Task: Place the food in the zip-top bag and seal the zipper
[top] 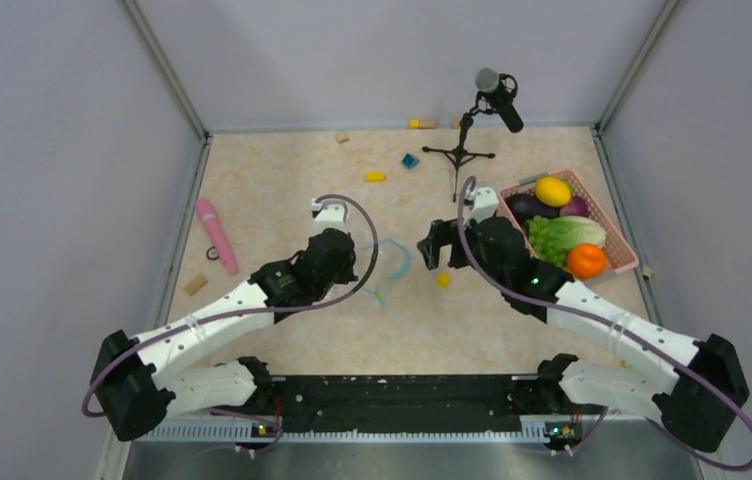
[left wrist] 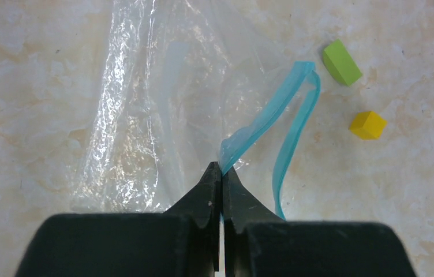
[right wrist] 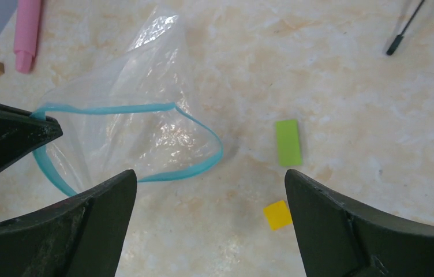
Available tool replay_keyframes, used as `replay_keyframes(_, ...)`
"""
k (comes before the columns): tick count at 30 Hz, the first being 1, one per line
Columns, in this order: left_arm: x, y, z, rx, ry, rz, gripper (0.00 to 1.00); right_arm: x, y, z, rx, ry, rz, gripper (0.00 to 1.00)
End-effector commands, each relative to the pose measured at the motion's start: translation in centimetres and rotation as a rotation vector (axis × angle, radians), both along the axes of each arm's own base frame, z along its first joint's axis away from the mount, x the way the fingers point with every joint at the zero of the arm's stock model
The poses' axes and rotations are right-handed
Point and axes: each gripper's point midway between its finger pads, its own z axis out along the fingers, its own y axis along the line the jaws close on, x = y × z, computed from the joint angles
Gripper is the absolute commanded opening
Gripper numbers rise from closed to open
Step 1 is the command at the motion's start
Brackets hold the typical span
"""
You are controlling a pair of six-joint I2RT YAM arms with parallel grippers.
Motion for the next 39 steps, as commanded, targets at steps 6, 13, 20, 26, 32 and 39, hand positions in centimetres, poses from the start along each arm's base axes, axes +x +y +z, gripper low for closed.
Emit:
replay_keyframes(6, 2.9, -2.4, 3.5, -0.106, -0.074, -0.042, 0.00, 5.4, -16.3, 3.8, 0.007, 0.022, -0.592, 0.99)
replay_keyframes(13, 4.7, -3.6, 3.3, -0.133, -0.051, -0.076, 0.00, 9.0, -26.6, 0.4, -0.102, 0.178, -0.920, 0.98)
replay_keyframes(20, 5.4, -3.9, 2.2, -0.151, -0.015, -0.100, 0.00, 8.7, -26.5, -4.3, -0.175, 0.360, -0.940, 0.93)
replay_keyframes(26, 5.3, -3.9, 1.8, -0.161, 0.000, -0.113, 0.00, 7.2, -26.4, -7.4, -0.190, 0.453, -0.950, 0.75)
replay_keyframes(32, 4.9, -4.3, 2.1, -0.185, 0.006, -0.137, 0.00, 7.4, -26.2, -7.0, -0.177, 0.428, -0.933, 0.28)
replay_keyframes(39, 4.1, -4.8, 2.9, -0.230, 0.009, -0.171, 0.00, 8.1, -26.7, 2.3, -0.062, 0.174, -0.950, 0.00)
